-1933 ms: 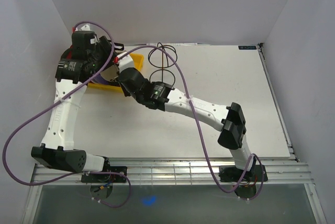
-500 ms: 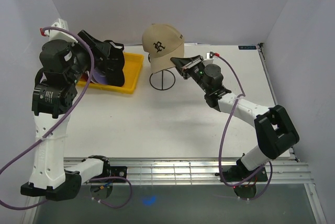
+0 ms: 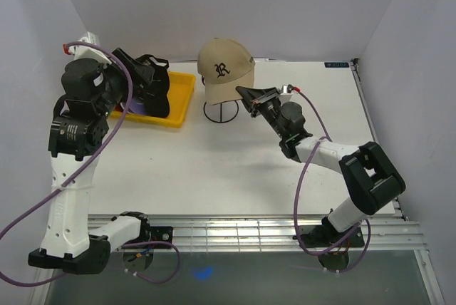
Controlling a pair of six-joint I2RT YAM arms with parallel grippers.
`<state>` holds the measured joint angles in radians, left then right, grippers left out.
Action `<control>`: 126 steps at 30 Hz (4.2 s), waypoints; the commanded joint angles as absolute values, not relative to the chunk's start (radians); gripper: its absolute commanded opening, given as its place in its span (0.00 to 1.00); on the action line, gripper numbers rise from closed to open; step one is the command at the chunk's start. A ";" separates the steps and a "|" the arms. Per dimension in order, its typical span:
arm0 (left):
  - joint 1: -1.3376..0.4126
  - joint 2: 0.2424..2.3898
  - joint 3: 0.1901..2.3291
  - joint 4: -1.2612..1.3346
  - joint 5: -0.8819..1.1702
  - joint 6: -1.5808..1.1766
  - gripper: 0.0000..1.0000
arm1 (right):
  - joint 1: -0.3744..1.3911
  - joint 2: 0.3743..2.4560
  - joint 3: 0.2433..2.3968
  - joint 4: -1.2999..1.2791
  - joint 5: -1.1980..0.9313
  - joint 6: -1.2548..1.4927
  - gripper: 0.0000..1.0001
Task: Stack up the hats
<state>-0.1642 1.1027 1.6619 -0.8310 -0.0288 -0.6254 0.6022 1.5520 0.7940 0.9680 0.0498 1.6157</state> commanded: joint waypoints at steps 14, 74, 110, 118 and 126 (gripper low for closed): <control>-0.167 1.062 1.640 -0.836 -0.038 -0.595 0.74 | 0.684 1.733 0.677 1.319 0.201 1.808 0.08; -0.164 1.172 1.537 -0.887 -0.230 -0.563 0.73 | 0.657 1.490 0.748 0.391 0.040 1.279 0.67; -0.051 1.962 1.871 -0.785 -0.462 -0.387 0.70 | 0.661 1.178 1.101 -0.264 0.020 0.555 0.62; -0.040 2.006 1.882 -0.767 -0.453 -0.377 0.54 | 0.661 1.183 1.106 -0.267 0.017 0.551 0.61; -0.028 2.014 1.908 -0.769 -0.423 -0.364 0.11 | 0.669 1.210 1.138 -0.284 0.020 0.512 0.61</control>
<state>-0.0406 2.0418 1.8645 -0.7864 -0.4259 -0.3759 0.6601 1.2041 1.0889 -0.2909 0.0219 0.5526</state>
